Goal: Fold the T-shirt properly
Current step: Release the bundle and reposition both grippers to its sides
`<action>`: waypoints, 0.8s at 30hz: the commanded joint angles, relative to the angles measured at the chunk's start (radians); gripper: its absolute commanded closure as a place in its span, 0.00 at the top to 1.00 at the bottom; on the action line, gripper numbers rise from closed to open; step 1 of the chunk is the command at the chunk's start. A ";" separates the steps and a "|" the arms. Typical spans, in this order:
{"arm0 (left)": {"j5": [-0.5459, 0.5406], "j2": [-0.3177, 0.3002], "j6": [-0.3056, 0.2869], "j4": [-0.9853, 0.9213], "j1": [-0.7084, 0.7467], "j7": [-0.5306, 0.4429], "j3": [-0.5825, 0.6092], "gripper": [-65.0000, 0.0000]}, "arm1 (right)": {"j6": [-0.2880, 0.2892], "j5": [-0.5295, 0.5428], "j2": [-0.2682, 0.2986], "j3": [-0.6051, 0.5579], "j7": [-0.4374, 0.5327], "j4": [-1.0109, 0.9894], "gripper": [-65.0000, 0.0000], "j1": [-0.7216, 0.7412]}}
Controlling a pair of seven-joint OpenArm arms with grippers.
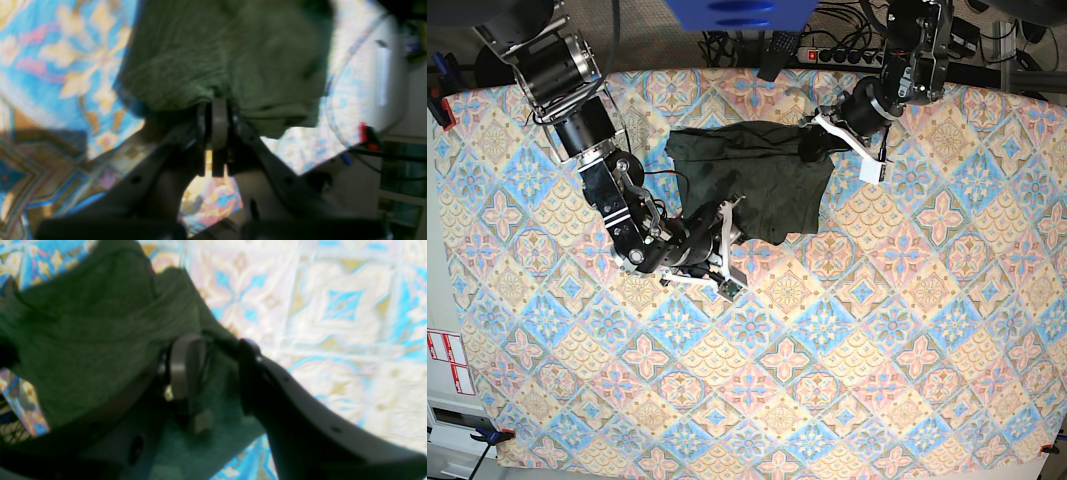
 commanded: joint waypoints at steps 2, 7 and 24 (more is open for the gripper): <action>-0.009 -0.019 -0.008 0.035 0.024 -0.012 0.003 0.00 | 0.002 0.007 -0.003 0.003 0.023 -0.039 0.33 0.059; -0.009 -0.019 -0.010 0.036 0.064 -0.012 0.004 0.00 | 0.002 0.006 -0.003 0.004 0.072 -0.140 0.33 0.072; -0.009 -0.018 -0.011 0.130 0.055 -0.014 0.103 0.00 | 0.002 0.007 0.021 0.038 0.083 -0.013 0.33 0.088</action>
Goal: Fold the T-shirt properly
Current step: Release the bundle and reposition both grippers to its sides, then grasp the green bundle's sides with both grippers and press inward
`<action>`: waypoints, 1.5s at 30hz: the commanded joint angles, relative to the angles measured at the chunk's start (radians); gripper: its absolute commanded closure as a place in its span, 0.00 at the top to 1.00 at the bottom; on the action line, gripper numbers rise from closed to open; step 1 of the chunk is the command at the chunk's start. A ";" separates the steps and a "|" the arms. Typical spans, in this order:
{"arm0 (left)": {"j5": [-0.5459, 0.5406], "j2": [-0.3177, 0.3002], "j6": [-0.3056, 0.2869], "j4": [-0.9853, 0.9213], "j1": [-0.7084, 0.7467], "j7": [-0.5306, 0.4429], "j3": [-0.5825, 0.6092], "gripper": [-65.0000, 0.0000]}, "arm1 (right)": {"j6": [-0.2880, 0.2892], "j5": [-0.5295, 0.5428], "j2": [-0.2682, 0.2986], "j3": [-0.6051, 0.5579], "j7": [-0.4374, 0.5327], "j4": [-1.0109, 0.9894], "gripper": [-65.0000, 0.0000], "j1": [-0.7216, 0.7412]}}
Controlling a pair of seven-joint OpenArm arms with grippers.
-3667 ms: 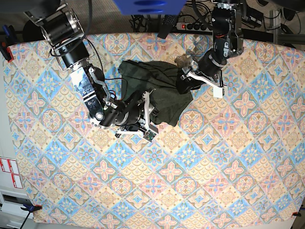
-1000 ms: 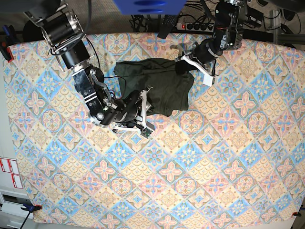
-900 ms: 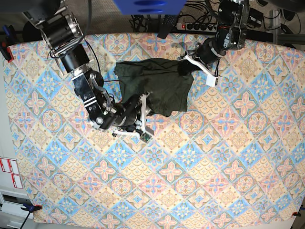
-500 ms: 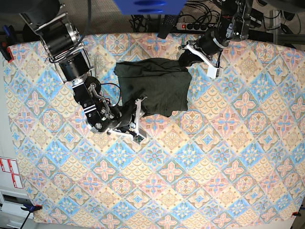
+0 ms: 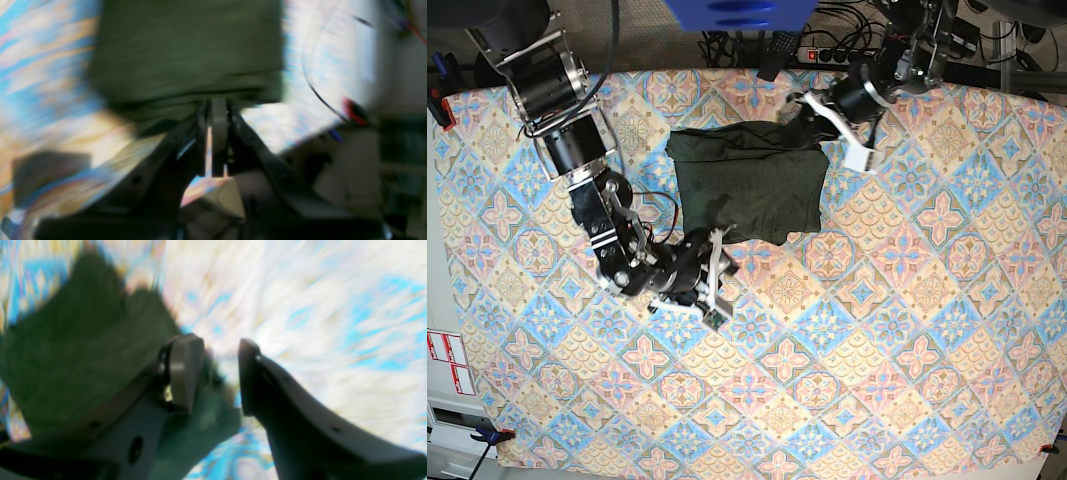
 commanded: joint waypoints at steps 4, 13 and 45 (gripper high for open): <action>-0.007 0.000 0.000 -0.065 -0.074 -0.009 0.089 0.00 | 0.004 0.008 -0.002 0.001 0.013 -0.021 0.31 0.022; -0.008 0.003 0.003 -0.231 -0.170 -0.012 0.161 0.00 | 0.004 0.007 -0.004 -0.004 0.085 -0.286 0.09 0.079; 0.202 0.003 0.004 -0.410 -0.497 -0.007 0.163 0.00 | 0.004 0.014 0.232 0.004 0.045 0.183 0.08 -0.331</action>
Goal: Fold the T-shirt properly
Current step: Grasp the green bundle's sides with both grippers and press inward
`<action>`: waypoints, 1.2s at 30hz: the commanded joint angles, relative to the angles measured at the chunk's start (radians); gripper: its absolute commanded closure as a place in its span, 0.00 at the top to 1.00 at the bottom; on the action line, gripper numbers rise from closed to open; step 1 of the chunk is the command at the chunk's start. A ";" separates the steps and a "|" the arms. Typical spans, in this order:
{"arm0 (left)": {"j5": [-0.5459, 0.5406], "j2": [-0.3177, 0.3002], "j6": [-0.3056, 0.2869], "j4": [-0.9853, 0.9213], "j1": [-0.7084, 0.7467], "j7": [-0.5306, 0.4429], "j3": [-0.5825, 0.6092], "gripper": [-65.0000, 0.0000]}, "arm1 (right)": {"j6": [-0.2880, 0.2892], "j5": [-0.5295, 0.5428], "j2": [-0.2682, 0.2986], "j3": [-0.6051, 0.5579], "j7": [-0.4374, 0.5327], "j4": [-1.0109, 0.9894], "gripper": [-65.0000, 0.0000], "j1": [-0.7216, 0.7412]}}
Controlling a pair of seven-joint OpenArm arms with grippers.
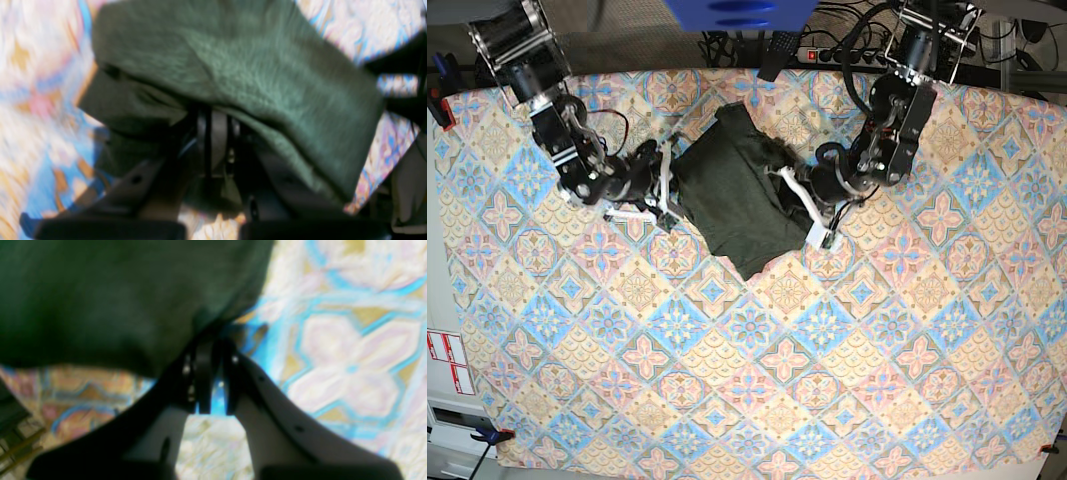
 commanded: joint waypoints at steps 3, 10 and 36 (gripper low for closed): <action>-0.005 0.022 -0.002 -0.082 -0.076 -0.016 0.032 0.00 | 0.004 0.013 0.015 0.006 0.011 0.083 0.08 -0.038; -0.007 0.094 -0.002 -0.260 -0.207 -0.022 0.110 0.00 | 0.004 0.006 0.029 0.006 0.011 0.220 0.08 -0.130; 0.108 0.037 -0.004 0.202 0.134 -0.018 -0.324 0.00 | 0.004 0.011 0.006 0.075 0.011 0.473 0.08 -0.223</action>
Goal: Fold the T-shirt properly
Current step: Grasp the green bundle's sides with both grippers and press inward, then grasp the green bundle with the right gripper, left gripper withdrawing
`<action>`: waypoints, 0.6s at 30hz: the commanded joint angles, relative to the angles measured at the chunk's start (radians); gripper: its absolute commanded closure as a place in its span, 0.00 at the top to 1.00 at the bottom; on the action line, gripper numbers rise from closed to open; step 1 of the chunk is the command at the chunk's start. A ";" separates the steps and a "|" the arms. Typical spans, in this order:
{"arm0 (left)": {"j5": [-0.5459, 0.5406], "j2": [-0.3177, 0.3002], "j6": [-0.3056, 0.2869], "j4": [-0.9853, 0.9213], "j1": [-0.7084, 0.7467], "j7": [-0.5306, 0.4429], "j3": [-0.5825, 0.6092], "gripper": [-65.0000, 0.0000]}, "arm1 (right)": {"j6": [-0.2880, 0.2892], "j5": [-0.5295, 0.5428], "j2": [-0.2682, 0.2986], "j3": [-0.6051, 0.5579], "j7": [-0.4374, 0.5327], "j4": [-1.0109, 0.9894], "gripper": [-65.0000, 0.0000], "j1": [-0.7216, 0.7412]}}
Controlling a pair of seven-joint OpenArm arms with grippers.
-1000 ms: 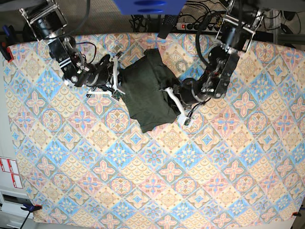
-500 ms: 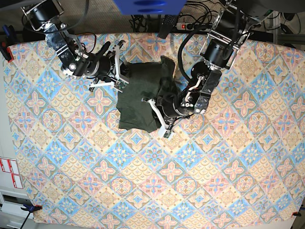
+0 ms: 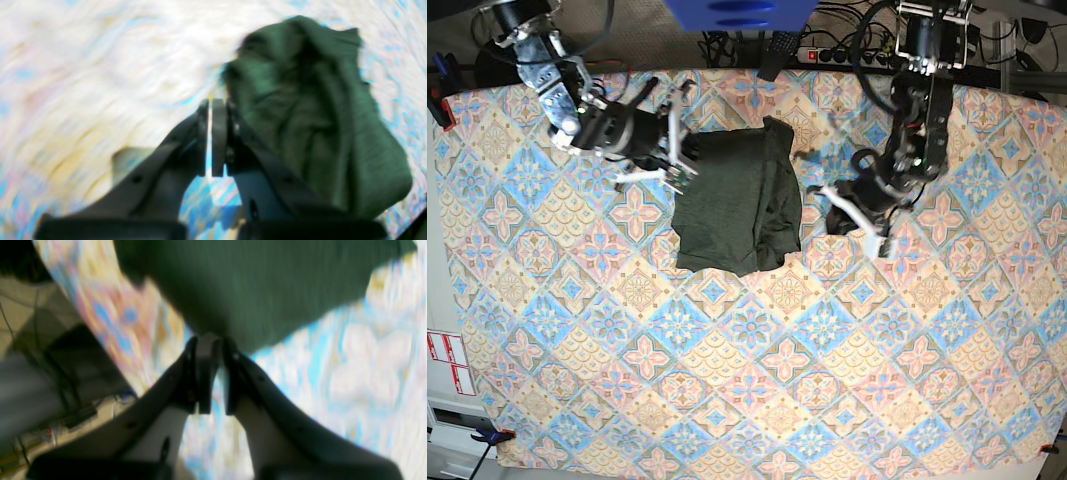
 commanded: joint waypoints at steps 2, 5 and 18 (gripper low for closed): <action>-0.011 -0.004 -0.004 0.051 0.038 -0.019 -0.075 0.00 | 0.002 0.011 -0.012 -0.035 0.016 0.018 0.08 0.042; -0.011 -0.001 -0.004 0.097 0.101 -0.019 -0.162 0.00 | 0.002 0.013 -0.036 -0.102 0.016 0.014 0.08 0.105; -0.013 0.054 -0.004 0.306 0.287 -0.019 -0.274 0.00 | 0.002 0.006 -0.251 -0.185 0.025 -0.272 0.08 0.290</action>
